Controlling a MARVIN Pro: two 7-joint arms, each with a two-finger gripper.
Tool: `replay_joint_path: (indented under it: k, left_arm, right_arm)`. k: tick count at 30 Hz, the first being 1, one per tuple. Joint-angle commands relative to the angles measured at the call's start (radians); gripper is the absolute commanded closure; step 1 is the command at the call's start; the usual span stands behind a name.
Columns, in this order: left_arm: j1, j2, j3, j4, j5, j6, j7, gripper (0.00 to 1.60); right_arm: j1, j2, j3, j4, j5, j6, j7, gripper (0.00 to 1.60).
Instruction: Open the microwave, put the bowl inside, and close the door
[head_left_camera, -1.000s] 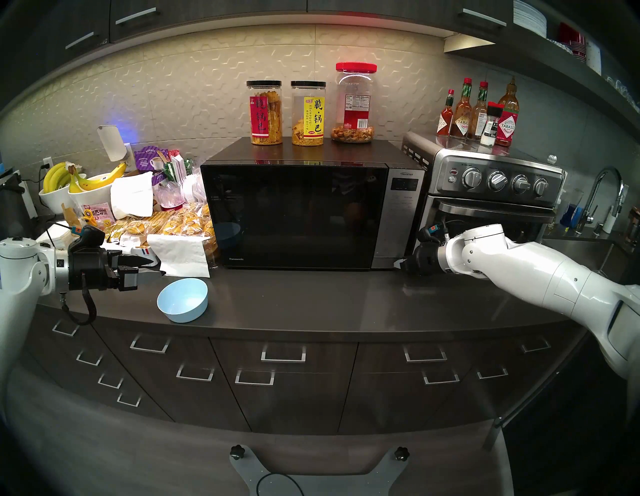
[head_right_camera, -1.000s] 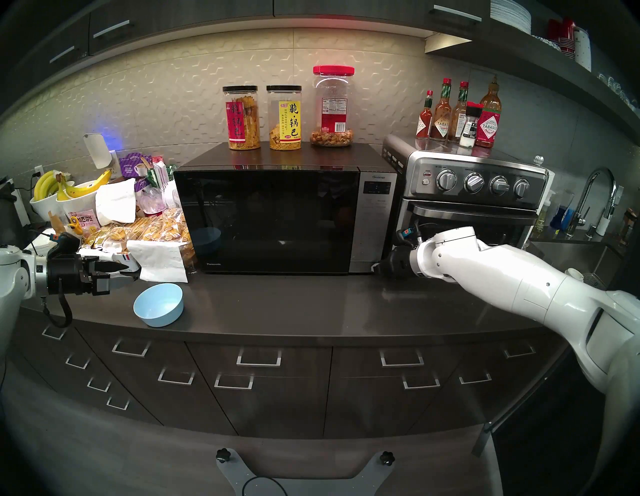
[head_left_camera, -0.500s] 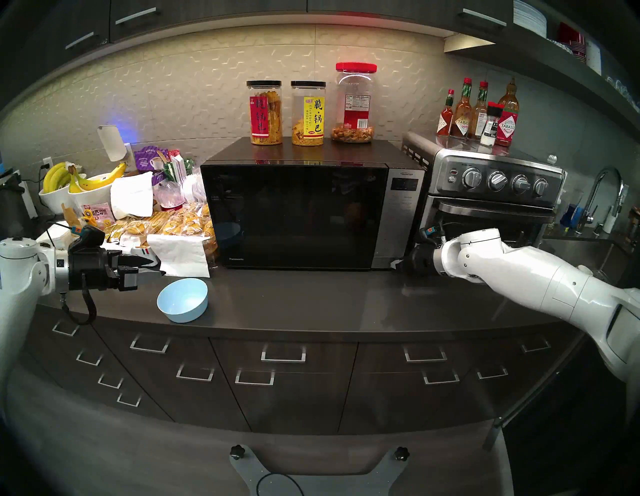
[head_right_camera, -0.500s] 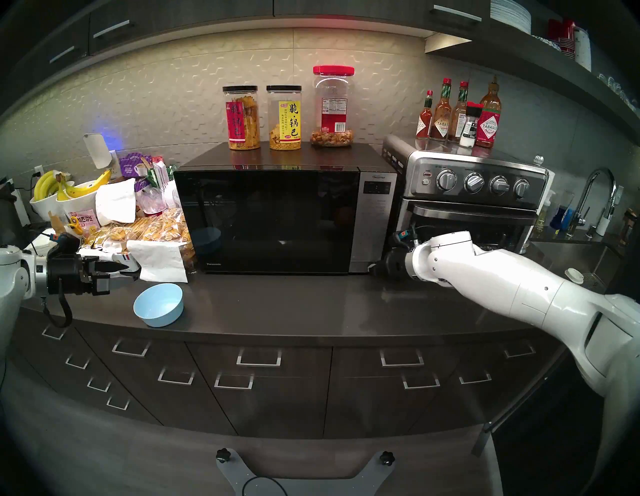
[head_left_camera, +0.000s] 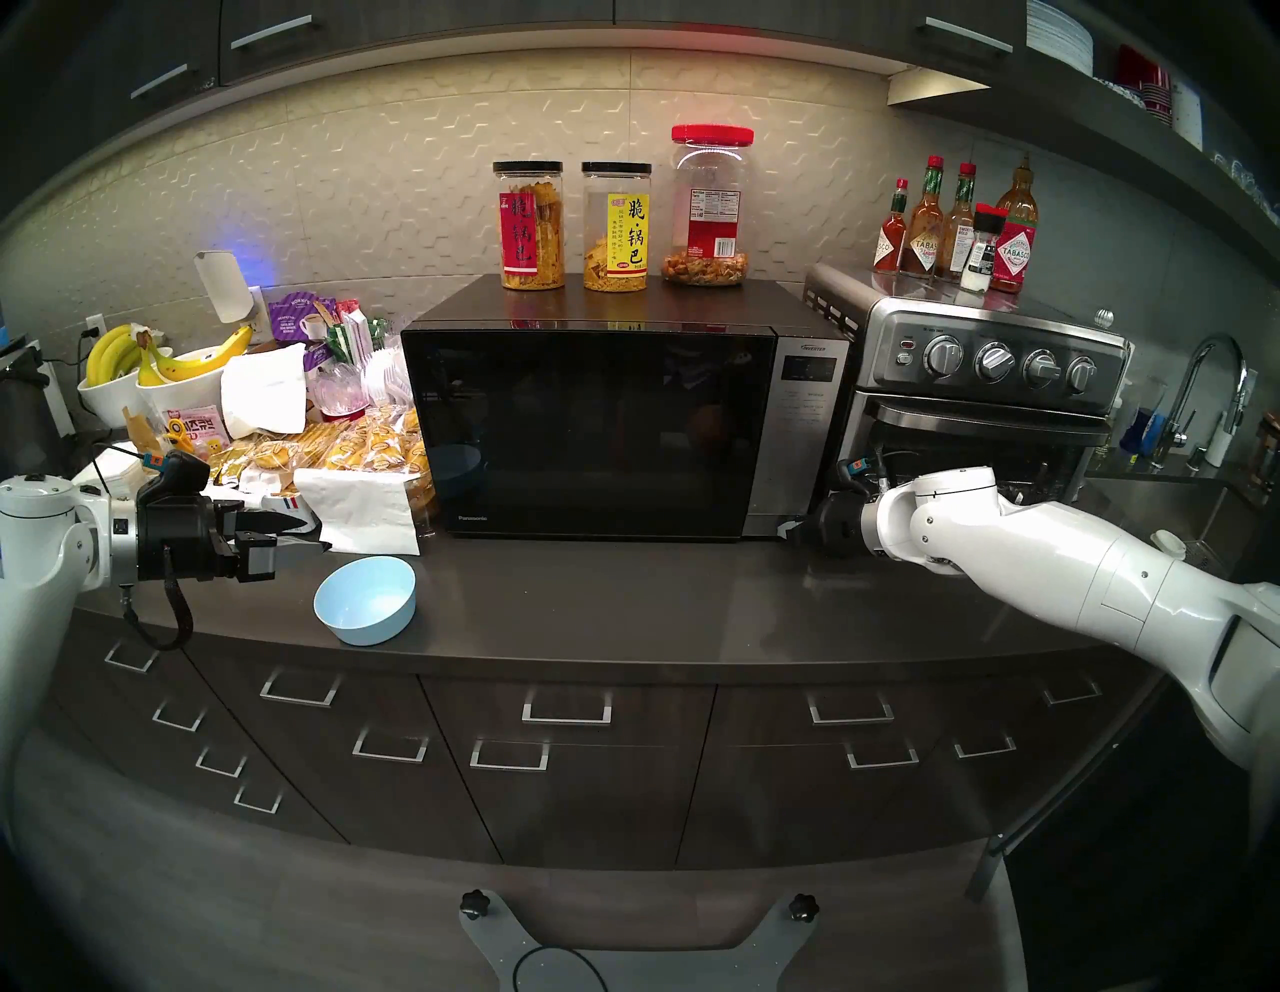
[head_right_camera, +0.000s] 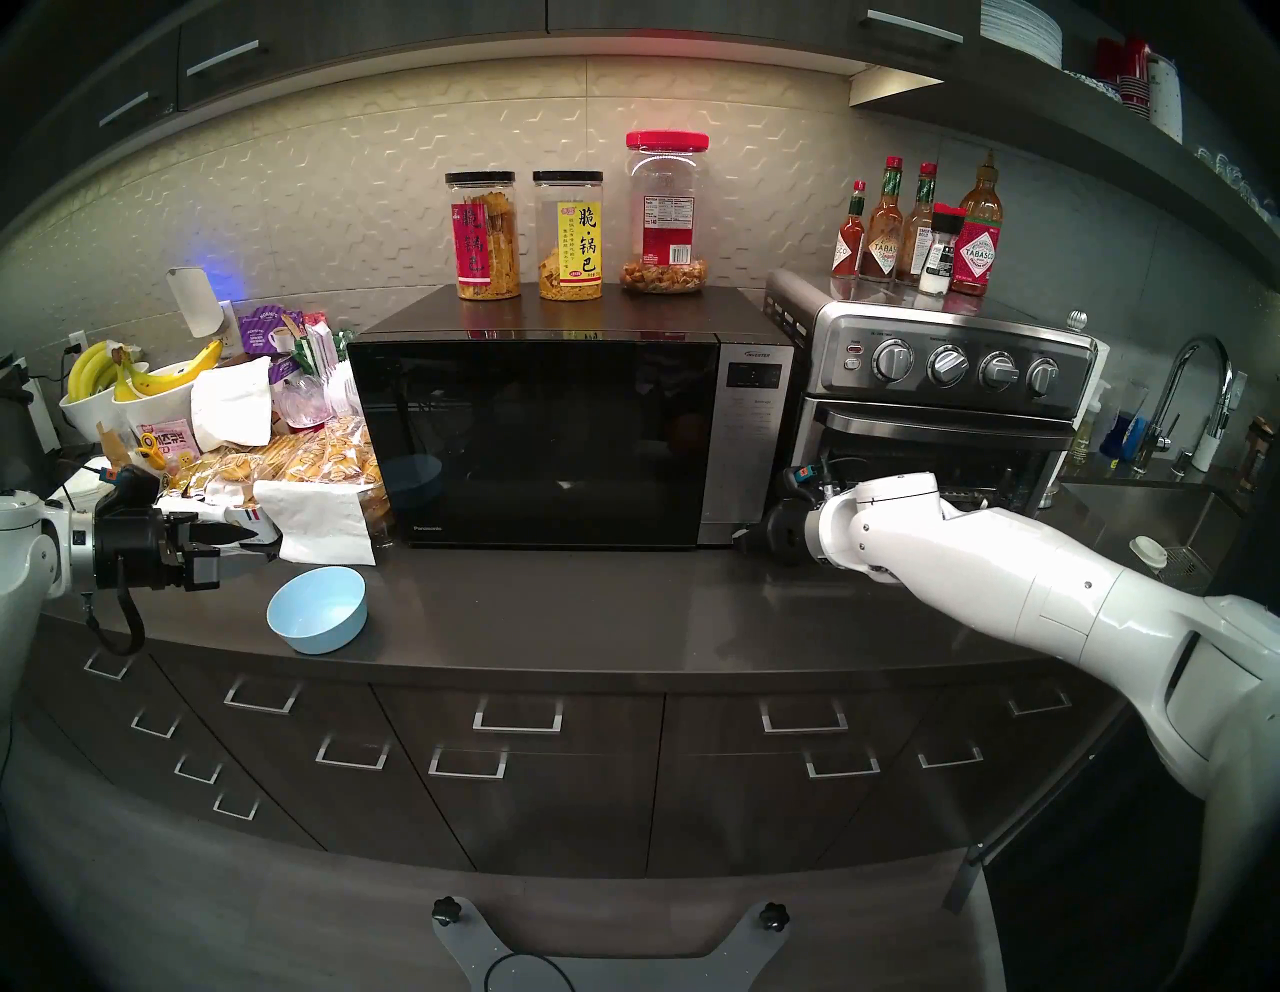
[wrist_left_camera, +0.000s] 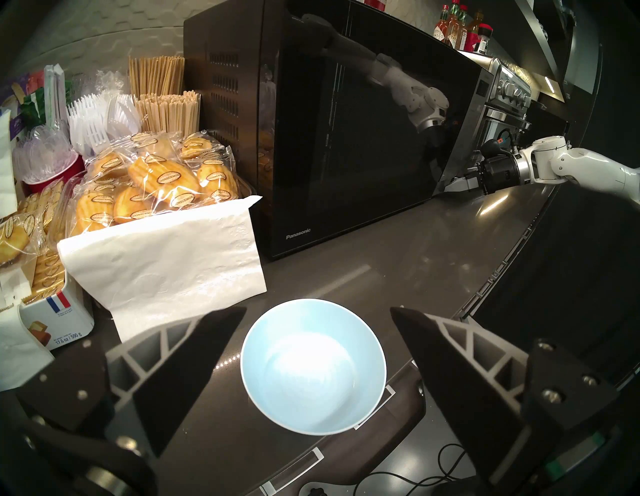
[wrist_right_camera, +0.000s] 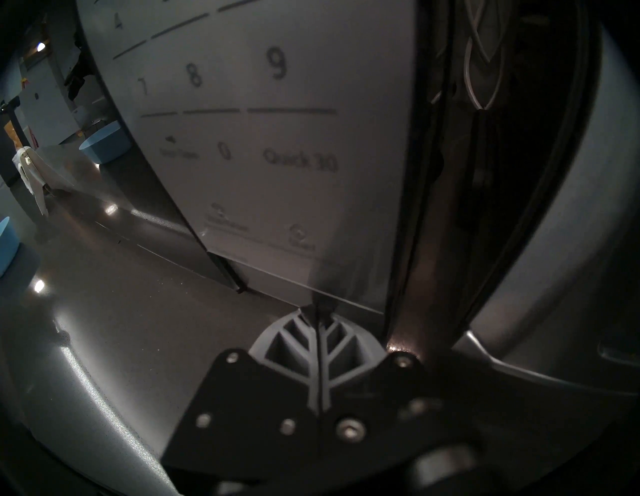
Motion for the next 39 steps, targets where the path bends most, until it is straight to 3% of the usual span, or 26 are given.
replay_joint_path:
  k: [1,11,28,39]
  left_arm:
    - [-0.007,0.005,-0.015,-0.006,-0.002,0.000,0.001,0.00]
    - [-0.007,0.005,-0.015,-0.005,-0.002,0.000,0.000,0.00]
    - [-0.008,0.005,-0.013,-0.004,-0.002,-0.001,0.000,0.00]
    - [-0.008,0.005,-0.014,-0.005,-0.002,-0.001,0.000,0.00]
  right_arm:
    - [0.028,-0.046,0.024,0.026,-0.015,-0.045,0.001,1.60]
    - [0.041,-0.059,0.026,0.058,-0.030,-0.031,0.039,1.60]
    - [0.084,0.139,0.060,-0.138,-0.027,0.079,0.193,1.60]
    - [0.100,0.226,0.088,-0.234,-0.008,0.143,0.305,1.60]
